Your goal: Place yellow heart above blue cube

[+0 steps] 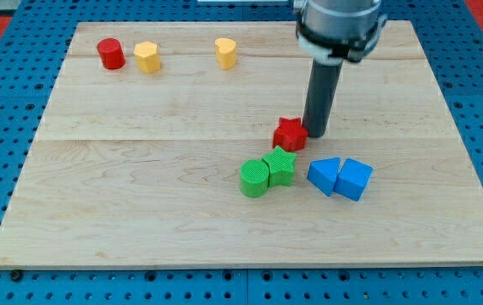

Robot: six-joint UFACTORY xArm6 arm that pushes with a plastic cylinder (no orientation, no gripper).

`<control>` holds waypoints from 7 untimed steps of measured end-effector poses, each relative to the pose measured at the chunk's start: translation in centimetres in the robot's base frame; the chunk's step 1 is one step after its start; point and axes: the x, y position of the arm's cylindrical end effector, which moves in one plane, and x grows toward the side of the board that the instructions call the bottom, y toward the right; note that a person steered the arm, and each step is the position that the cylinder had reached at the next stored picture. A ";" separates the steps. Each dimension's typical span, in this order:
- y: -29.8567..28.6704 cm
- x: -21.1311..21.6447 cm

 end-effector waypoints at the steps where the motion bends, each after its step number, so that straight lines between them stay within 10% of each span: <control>1: 1.6 -6.4; 3: -3.8 -22.2; 4: -12.8 -23.3; 6: -10.6 -9.0; 7: -10.4 -9.0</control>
